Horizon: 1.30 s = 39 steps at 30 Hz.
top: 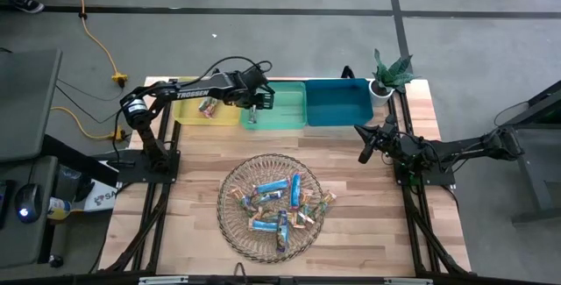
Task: Pick and place Granola Bars by type
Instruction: Put the yellow granola bar into the blue bin
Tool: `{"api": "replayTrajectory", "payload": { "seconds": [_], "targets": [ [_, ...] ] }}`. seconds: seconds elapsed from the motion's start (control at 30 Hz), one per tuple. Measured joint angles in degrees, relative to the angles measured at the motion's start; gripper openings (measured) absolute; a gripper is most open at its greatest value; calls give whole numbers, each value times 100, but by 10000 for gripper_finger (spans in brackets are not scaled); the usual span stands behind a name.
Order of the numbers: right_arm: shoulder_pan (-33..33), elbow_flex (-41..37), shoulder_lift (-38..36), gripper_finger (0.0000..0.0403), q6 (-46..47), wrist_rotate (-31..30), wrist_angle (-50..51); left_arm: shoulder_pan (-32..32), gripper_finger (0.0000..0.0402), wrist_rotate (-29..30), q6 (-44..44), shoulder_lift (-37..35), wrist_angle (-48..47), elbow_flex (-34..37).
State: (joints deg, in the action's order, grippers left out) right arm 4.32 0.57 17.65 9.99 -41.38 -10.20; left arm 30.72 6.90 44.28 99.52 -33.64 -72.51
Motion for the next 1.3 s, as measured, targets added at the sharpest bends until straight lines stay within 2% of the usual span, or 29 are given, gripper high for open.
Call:
{"api": "replayTrajectory", "payload": {
  "seconds": [0.1, 0.27, 0.53, 0.63, 0.83, 0.93, 1.1, 1.3],
  "targets": [
    [0, 0, 0, 0, 1, -1, 0, -66, 177, -622, -1102, -69, 416, 0],
    [2, -1, 0, 0, 1, 1, 2, -414, 177, -650, -2397, -395, 456, 4],
    [0, -1, 0, 0, 1, -1, -1, -524, 177, -654, -3006, -1323, 169, 10],
    [0, 0, -2, 0, 0, 0, 0, -529, 177, -967, -3202, -1841, 211, 210],
    [0, -1, -2, 0, 1, -1, 0, -636, 177, -1591, -3096, -3063, 229, 1107],
    [1, 1, -2, 0, 1, -1, 0, -916, 177, -1665, -2872, -3720, 266, 1674],
    [0, 0, -2, 0, -1, -1, 0, -1626, 177, -1146, -2337, -4590, 454, 2522],
    [1, -1, -2, 0, 1, 0, 0, -2689, 177, -618, -1805, -5137, 662, 3339]
  ]
}}
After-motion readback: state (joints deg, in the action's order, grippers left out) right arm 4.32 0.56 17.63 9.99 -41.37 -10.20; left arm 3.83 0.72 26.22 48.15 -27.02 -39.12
